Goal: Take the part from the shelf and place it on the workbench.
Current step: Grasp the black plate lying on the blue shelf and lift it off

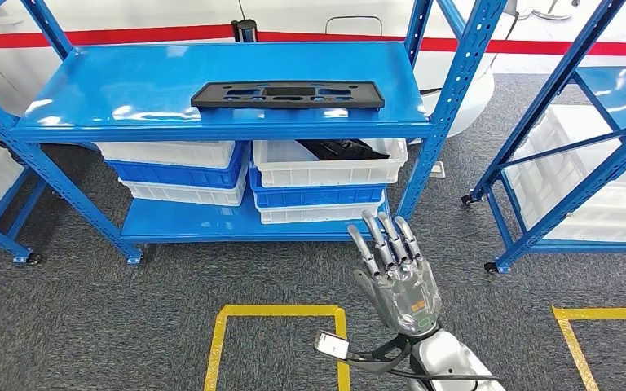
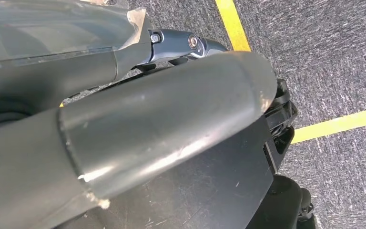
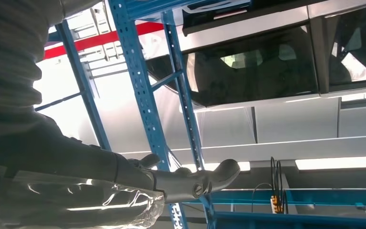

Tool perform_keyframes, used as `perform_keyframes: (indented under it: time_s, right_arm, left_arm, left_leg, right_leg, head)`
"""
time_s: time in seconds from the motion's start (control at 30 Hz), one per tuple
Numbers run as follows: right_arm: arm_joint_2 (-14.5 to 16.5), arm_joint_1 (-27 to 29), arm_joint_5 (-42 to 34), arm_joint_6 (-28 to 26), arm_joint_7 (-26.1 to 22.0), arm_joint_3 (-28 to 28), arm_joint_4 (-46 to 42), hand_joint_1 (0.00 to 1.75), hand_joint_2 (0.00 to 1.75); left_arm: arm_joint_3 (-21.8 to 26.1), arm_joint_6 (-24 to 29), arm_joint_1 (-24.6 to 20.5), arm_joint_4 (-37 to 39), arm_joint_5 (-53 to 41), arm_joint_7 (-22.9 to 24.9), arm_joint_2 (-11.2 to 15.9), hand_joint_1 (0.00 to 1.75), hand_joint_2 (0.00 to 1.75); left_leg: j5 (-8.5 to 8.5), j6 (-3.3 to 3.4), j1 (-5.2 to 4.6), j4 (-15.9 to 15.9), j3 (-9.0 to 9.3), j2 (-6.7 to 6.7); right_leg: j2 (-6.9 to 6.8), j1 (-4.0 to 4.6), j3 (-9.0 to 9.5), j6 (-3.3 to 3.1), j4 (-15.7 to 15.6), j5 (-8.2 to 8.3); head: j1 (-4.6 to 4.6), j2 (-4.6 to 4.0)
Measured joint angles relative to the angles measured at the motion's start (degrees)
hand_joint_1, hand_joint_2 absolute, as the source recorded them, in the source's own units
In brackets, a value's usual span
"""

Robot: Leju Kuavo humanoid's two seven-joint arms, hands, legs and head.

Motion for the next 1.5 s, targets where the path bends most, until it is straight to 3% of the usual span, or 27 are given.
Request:
perform_keyframes:
  time_s: [0.17,0.27,0.33,0.4,0.47,0.53,0.57,0.63,0.67,0.73,0.87,0.97,1.03,1.07,1.1,1.13,1.2,1.23,1.33,1.43,1.5]
  right_arm:
    - [0.54,-0.60,0.00,-0.05,-0.20,0.62,0.86,0.00,1.75]
    - [0.80,-0.97,0.00,-0.05,-0.30,0.86,1.26,0.00,1.75]
    - [0.94,-1.25,0.00,-0.05,-0.36,1.03,1.37,0.00,1.75]
    - [0.98,-1.42,0.00,-0.06,-0.37,1.18,1.46,0.00,1.75]
    - [0.97,-1.42,0.00,-0.06,-0.38,1.33,1.67,0.00,1.75]
    - [0.96,-1.32,0.00,-0.06,-0.39,1.48,1.93,0.00,1.75]
    - [0.94,-1.29,-0.01,-0.07,-0.42,1.53,2.03,0.00,1.75]
    - [0.91,-1.33,-0.01,-0.07,-0.56,1.57,2.14,0.00,1.75]
    - [0.93,-1.37,-0.01,-0.07,-0.66,1.61,2.16,0.00,1.75]
    - [1.08,-1.47,-0.01,-0.06,-0.81,1.72,2.22,0.00,1.75]
    - [1.65,-1.63,0.00,0.08,-1.43,1.83,2.25,0.00,1.75]
    - [2.15,-1.66,0.00,0.13,-1.85,1.82,2.25,0.00,1.75]
    - [2.29,-1.64,0.00,0.23,-2.04,1.81,2.25,0.00,1.75]
    - [2.39,-1.63,0.00,0.30,-2.21,1.79,2.24,0.00,1.75]
    - [2.52,-1.63,0.00,0.37,-2.42,1.75,2.23,0.00,1.75]
    - [2.69,-1.63,0.00,0.43,-2.63,1.68,2.21,0.00,1.75]
    - [2.97,-1.66,0.00,0.51,-2.91,1.48,2.14,0.00,1.75]
    - [3.05,-1.67,0.00,0.55,-2.99,1.38,2.10,0.00,1.75]
    - [3.13,-1.69,0.00,0.58,-3.06,1.23,2.07,0.00,1.75]
    - [3.20,-1.70,0.00,0.60,-3.08,1.19,2.01,0.00,1.75]
    - [3.20,-1.74,0.00,0.61,-3.09,1.07,1.90,0.00,1.75]
  left_arm:
    - [0.00,-0.34,-0.02,0.01,0.33,-0.24,0.16,0.00,0.00]
    - [0.00,-0.52,-0.03,0.01,0.33,-0.33,0.21,0.00,0.00]
    - [0.00,-0.58,-0.05,0.01,0.33,-0.35,0.17,0.00,0.00]
    - [-0.01,-0.60,-0.10,0.02,0.34,-0.35,0.13,0.00,0.00]
    - [-0.01,-0.61,-0.13,0.03,0.35,-0.36,0.14,0.00,0.00]
    - [-0.02,-0.64,-0.14,0.03,0.36,-0.38,0.14,0.00,0.00]
    - [-0.02,-0.66,-0.15,0.03,0.36,-0.40,0.13,0.00,0.00]
    - [-0.02,-0.69,-0.17,0.03,0.41,-0.49,0.13,0.00,0.00]
    - [-0.02,-0.71,-0.19,0.03,0.45,-0.57,0.16,0.00,0.00]
    - [-0.02,-0.78,-0.21,0.03,0.52,-0.74,0.26,0.00,0.00]
    - [-0.02,-1.02,-0.23,0.03,0.86,-1.02,0.51,0.00,0.00]
    - [-0.02,-1.22,-0.33,0.03,1.02,-1.13,0.67,0.00,0.00]
    - [-0.02,-1.28,-0.45,0.03,1.11,-1.15,0.76,0.00,0.00]
    - [-0.02,-1.34,-0.52,0.03,1.20,-1.13,0.81,0.00,0.00]
    - [-0.02,-1.43,-0.53,0.03,1.32,-1.10,0.88,0.00,0.00]
    - [-0.02,-1.57,-0.51,0.03,1.43,-1.08,0.97,0.00,0.00]
    - [-0.02,-1.92,-0.47,0.04,1.59,-1.08,1.11,0.00,0.00]
    - [-0.02,-2.09,-0.46,0.05,1.62,-1.14,1.13,0.00,0.00]
    - [-0.02,-2.44,-0.48,0.05,1.68,-1.35,1.10,0.00,0.00]
    - [-0.02,-2.63,-0.49,0.05,1.69,-1.43,1.10,0.00,0.00]
    - [-0.02,-2.66,-0.49,0.05,1.69,-1.48,1.04,0.00,0.00]
  left_leg:
    - [-0.18,0.36,-0.31,0.09,-0.03,0.00]
    - [-0.29,0.87,-0.56,0.10,-0.05,-0.05]
    - [0.09,1.45,-0.16,-0.76,0.45,-0.08]
    - [0.52,2.03,0.37,-1.66,1.08,-0.10]
    - [0.57,2.25,0.43,-1.75,1.18,-0.25]
    - [0.50,2.20,0.44,-1.70,1.16,-0.62]
    - [0.44,2.09,0.50,-1.62,1.19,-0.82]
    - [0.12,1.58,0.68,-1.17,1.21,-1.20]
    - [-0.16,1.18,0.62,-0.80,1.12,-1.35]
    - [-0.52,0.41,0.40,-0.32,0.95,-1.51]
    - [-1.51,-0.57,0.72,1.07,0.31,-1.30]
    - [-6.40,-1.57,0.93,10.16,-3.83,-0.69]
    - [-7.90,-1.83,0.99,15.35,-6.39,-0.53]
    - [-7.10,-1.82,1.02,15.16,-6.34,-0.44]
    - [-5.41,-1.72,1.06,12.80,-5.22,-0.34]
    - [-3.32,-1.59,1.12,8.96,-3.37,-0.19]
    - [-1.01,-1.27,1.04,2.28,-0.25,-0.01]
    - [-0.64,-1.15,0.99,0.57,0.46,0.00]
    - [-0.69,-0.72,0.45,0.05,0.52,-0.21]
    - [-0.77,0.66,0.01,-0.01,0.55,-0.33]
    - [-0.40,1.46,0.31,-0.70,0.95,-0.28]
  right_leg:
    - [0.00,-0.33,0.02,0.19,-0.02,-0.02]
    - [-0.03,-0.56,0.13,0.59,-0.25,0.02]
    - [0.00,-0.41,0.12,0.95,-0.03,-0.27]
    - [0.34,-0.34,-1.41,0.83,3.45,-2.04]
    - [0.75,-0.50,-5.17,0.52,10.74,-4.88]
    - [0.92,-0.65,-7.94,0.95,15.18,-5.74]
    - [0.95,-0.80,-7.81,1.47,14.28,-4.82]
    - [0.94,-1.24,-4.86,2.60,7.10,-1.36]
    - [0.99,-1.26,-3.39,2.74,3.74,0.00]
    - [1.10,-1.06,-2.08,2.03,0.88,1.12]
    - [1.18,-1.30,-2.03,0.33,0.98,1.44]
    - [1.01,-1.36,-1.97,-0.39,0.93,1.43]
    - [0.88,-1.29,-1.95,-0.50,0.94,1.35]
    - [0.86,-1.27,-1.88,-0.53,0.94,1.33]
    - [0.89,-1.28,-1.78,-0.54,0.94,1.30]
    - [0.93,-1.28,-1.67,-0.54,0.94,1.27]
    - [1.00,-0.90,-1.71,-0.37,0.98,1.15]
    - [1.01,-0.53,-1.85,-0.35,1.01,1.04]
    - [0.88,0.00,-2.02,-0.14,0.76,0.97]
    - [0.76,-0.50,-1.59,1.09,0.03,1.35]
    - [0.81,-0.51,-2.16,1.38,1.36,0.54]
  head:
    - [0.01,0.00]
    - [-0.03,0.00]
    - [-0.02,0.00]
    - [0.15,0.00]
    - [0.32,0.00]
    - [0.35,0.00]
    - [0.37,0.00]
    - [0.45,0.00]
    - [0.52,0.00]
    - [0.52,0.00]
    - [0.28,0.00]
    - [-0.06,0.00]
    - [-0.08,0.00]
    - [-0.08,0.00]
    - [-0.08,0.00]
    - [-0.09,0.00]
    - [-0.11,0.01]
    - [-0.09,0.01]
    - [-0.07,0.00]
    - [-0.13,0.00]
    - [-0.02,0.00]
